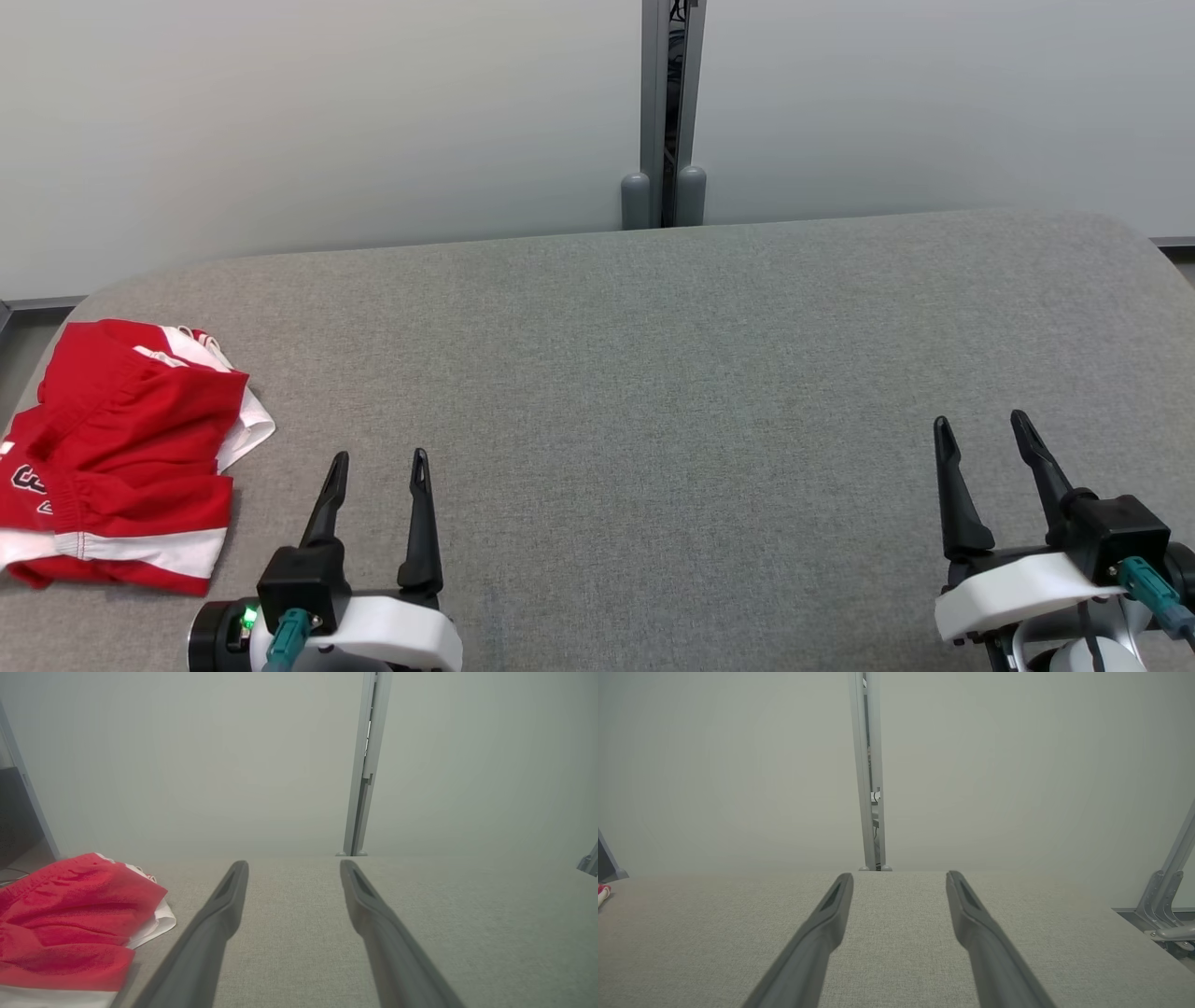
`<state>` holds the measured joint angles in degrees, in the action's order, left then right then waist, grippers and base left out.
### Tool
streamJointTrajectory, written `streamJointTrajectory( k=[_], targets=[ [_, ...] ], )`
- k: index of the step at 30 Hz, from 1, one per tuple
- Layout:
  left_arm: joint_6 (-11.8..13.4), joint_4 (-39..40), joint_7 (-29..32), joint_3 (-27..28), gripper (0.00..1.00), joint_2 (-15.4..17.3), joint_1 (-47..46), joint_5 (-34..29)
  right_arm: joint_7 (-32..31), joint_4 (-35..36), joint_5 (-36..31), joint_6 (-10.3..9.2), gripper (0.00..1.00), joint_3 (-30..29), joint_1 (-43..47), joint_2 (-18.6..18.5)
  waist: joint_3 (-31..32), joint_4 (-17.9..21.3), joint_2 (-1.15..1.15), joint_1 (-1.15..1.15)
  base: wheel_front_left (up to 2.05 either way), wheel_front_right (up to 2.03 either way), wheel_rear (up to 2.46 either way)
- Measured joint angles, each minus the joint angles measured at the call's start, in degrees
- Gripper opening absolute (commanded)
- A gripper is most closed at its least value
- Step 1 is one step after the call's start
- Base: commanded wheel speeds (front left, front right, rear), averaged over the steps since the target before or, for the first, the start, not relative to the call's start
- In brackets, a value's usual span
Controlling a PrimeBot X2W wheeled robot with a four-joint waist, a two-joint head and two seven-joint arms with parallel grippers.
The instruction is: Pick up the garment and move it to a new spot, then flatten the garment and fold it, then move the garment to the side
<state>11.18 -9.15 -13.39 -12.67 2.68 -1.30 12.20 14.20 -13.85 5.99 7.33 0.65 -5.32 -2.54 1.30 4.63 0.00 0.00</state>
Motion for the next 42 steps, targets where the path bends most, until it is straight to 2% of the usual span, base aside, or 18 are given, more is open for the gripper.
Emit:
streamJointTrajectory(
  k=[9,20,35,42],
  targets=[
    [-2.07,-3.08,-1.31,-1.08,1.0,0.07,0.91,2.0,0.53,-0.83,-2.07,0.01,1.0,-0.19,0.01,-0.04,0.39,0.07,0.0,0.0,0.0,0.0,0.0],
    [-2.8,-2.88,-1.77,0.27,1.0,0.07,0.9,4.79,0.64,-1.16,0.14,0.09,1.0,-0.73,-0.08,-0.08,0.58,0.0,0.0,0.0,0.0,0.0,0.0],
    [-3.13,-3.25,-1.77,0.26,1.0,0.07,0.92,4.94,0.65,-1.42,0.01,0.09,1.0,-0.71,-0.14,-0.08,1.06,-0.53,0.0,0.0,0.0,0.0,0.0],
    [-3.49,-3.49,-1.77,-0.21,1.0,0.04,0.95,4.92,0.65,-1.37,-0.05,0.09,1.0,-0.46,0.07,-0.1,1.04,-2.04,0.0,0.0,0.0,0.0,0.0]
  ],
)
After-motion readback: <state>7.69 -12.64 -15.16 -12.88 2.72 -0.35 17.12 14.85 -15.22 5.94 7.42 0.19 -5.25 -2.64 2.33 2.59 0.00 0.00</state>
